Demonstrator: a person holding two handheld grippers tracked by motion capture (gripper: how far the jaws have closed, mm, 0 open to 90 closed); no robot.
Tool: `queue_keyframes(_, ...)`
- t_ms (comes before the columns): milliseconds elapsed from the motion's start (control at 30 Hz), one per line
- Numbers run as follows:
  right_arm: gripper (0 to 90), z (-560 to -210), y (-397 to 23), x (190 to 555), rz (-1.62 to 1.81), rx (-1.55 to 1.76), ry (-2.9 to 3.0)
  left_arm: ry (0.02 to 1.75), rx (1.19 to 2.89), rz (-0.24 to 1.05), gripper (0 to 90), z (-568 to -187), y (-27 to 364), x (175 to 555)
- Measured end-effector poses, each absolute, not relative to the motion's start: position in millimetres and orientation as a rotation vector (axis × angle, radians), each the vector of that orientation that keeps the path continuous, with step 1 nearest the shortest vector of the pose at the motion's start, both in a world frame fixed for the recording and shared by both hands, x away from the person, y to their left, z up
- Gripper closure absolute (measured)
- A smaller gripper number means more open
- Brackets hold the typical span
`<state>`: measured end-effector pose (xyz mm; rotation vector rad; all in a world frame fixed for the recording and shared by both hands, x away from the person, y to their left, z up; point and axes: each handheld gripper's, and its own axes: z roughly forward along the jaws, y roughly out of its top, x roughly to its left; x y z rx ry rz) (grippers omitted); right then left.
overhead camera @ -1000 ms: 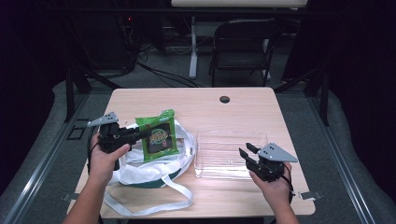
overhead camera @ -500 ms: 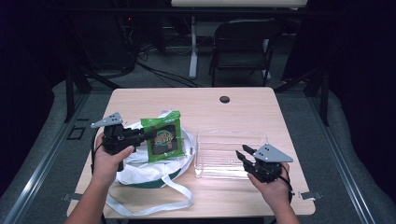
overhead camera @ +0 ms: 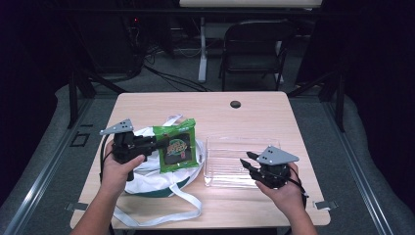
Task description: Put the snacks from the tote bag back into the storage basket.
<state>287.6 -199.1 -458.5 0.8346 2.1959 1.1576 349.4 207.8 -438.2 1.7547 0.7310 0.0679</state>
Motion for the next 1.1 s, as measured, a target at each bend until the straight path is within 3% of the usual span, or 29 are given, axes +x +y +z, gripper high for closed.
queue_keyframes(1100, 62.7, -381, -145, 328, 0.909, 0.476, 2.577, 0.69, 1.766, 0.032, 73.1, -438, 198, 346)
